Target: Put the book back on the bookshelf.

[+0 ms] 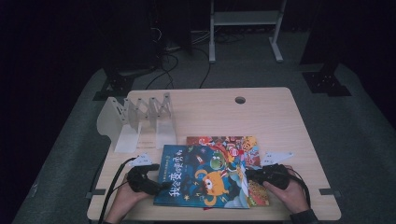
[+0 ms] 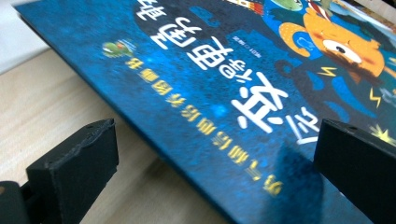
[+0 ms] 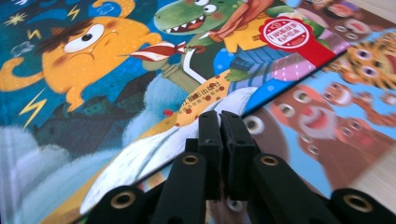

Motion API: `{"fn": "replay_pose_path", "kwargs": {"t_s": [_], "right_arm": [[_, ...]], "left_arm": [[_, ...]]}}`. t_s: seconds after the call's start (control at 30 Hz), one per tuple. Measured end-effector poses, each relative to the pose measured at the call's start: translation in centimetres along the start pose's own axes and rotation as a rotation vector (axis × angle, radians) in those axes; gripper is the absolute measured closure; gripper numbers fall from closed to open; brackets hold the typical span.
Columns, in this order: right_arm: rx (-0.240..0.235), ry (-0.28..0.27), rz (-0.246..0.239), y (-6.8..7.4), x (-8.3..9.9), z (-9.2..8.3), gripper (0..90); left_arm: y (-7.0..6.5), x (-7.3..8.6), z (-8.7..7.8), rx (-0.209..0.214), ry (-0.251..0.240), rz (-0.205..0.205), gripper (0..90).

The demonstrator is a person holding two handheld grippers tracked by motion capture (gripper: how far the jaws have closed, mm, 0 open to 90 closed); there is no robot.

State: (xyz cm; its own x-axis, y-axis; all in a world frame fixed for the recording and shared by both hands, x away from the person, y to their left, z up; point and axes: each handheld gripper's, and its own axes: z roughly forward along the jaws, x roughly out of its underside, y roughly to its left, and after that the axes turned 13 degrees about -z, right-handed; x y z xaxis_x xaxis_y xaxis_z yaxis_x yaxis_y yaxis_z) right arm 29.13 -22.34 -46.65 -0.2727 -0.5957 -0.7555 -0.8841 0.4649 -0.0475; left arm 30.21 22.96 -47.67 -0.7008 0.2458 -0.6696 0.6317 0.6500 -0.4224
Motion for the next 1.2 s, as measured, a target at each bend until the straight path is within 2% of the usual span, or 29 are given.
{"fn": "replay_pose_path", "kwargs": {"t_s": [0.13,0.33,0.63,0.77,0.93,1.07,1.2], "right_arm": [[-0.012,0.002,-0.013,0.5,-0.4,0.4,85.8],[-0.025,0.001,-0.031,0.9,-0.8,0.7,85.7],[-0.028,0.002,-0.049,1.2,-0.8,0.6,85.8],[-0.032,0.001,-0.055,1.3,-0.7,0.6,85.7],[-0.038,0.001,-0.057,1.2,-0.7,0.6,85.0],[-0.049,0.003,-0.063,1.2,-0.6,0.4,84.7],[-0.063,0.006,-0.075,1.3,-0.4,0.2,84.7]], "left_arm": [[0.9,0.3,-0.2,0.036,0.01,-0.055,0.0],[0.9,0.3,0.5,0.102,0.049,-0.086,0.0],[0.8,0.1,0.9,0.121,0.076,-0.109,0.0],[0.5,-0.2,0.7,0.106,0.092,-0.11,0.0],[0.0,-0.7,0.1,0.101,0.064,-0.089,0.2],[-0.5,-1.3,-1.0,0.122,0.004,-0.08,6.6],[-1.4,-2.1,-1.9,0.124,-0.034,-0.057,13.0]]}}
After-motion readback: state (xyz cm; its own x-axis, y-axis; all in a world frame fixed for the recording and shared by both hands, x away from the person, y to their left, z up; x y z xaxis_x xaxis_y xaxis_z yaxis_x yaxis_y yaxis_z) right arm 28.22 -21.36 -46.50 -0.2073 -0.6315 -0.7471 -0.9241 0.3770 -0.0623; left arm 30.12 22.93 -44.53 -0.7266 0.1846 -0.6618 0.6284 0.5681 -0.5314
